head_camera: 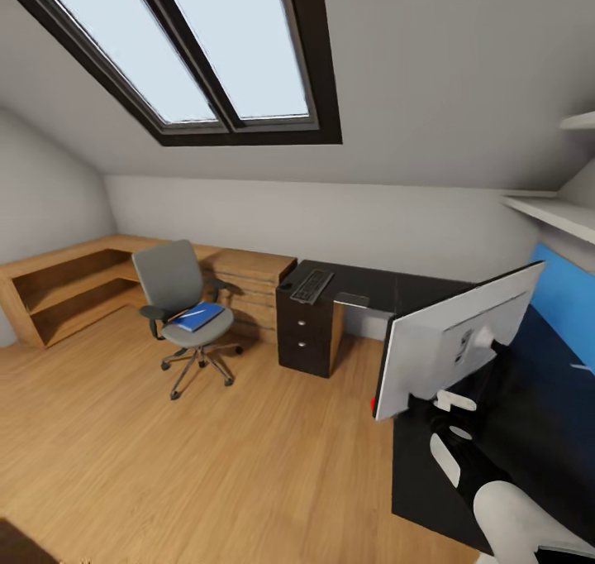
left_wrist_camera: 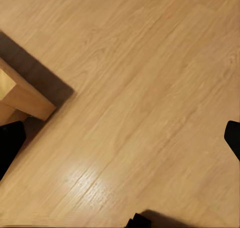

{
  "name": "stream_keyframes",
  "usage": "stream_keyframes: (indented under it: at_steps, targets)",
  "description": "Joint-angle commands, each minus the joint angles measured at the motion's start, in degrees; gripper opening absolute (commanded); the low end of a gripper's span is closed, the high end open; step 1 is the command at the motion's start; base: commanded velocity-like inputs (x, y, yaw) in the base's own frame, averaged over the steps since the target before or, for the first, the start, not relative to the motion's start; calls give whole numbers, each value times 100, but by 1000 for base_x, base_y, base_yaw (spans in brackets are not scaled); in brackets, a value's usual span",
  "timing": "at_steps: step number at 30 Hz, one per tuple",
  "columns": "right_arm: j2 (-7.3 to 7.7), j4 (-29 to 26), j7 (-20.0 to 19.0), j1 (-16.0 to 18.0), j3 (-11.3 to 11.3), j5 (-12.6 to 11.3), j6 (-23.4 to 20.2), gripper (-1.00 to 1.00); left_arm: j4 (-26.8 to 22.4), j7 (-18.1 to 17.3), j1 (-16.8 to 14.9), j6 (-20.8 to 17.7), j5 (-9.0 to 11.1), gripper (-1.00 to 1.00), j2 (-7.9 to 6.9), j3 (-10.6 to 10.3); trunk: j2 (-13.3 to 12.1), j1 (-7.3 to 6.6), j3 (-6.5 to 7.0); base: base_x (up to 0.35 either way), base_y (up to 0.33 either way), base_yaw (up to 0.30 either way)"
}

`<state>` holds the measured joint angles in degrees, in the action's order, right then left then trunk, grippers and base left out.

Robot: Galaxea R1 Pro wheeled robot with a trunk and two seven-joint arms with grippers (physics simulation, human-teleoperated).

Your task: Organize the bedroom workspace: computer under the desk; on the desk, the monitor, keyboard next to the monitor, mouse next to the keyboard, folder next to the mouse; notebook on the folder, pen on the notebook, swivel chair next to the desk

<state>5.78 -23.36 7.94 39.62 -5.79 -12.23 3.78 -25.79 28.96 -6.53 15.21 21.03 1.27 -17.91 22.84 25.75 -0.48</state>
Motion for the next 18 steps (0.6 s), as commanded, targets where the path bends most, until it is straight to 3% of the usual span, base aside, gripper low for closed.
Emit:
stream_keyframes:
  at_steps: [1, 6, 18]
  targets:
    - [2, 1, 5, 1, 8, -60, 26, 100, 9, 31, -6, 34, 60, 100, -4, -50, 7, 4, -5, 127, 0, 272]
    - [2, 5, 11, 1, 8, -57, 26, 100, 20, 25, -6, 35, 59, 100, -1, -58, 7, 4, -5, 154, 0, 164]
    - [2, 6, 14, 1, 6, -57, 28, 100, 30, 20, -6, 35, 58, 100, 3, -132, 7, 4, -5, 151, 0, 12]
